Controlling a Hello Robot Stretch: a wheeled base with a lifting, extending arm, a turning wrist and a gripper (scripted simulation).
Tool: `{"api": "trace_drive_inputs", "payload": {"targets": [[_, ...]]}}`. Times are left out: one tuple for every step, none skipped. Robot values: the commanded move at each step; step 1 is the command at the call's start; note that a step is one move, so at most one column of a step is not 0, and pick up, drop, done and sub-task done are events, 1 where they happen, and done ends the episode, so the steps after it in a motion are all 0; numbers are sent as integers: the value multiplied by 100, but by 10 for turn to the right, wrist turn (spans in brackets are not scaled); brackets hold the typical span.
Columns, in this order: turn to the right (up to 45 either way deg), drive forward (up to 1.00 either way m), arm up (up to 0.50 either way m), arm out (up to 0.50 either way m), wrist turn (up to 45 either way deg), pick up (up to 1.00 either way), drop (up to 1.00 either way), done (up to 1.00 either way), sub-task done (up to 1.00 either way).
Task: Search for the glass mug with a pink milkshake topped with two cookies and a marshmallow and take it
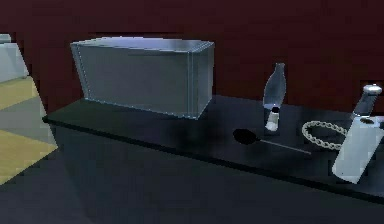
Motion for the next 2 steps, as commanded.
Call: {"api": "trace_drive_inputs", "payload": {"targets": [[0, 0, 38, 0, 0, 0, 0, 0, 0], [0, 0, 0, 50, 0, 0, 0, 0, 0]]}}
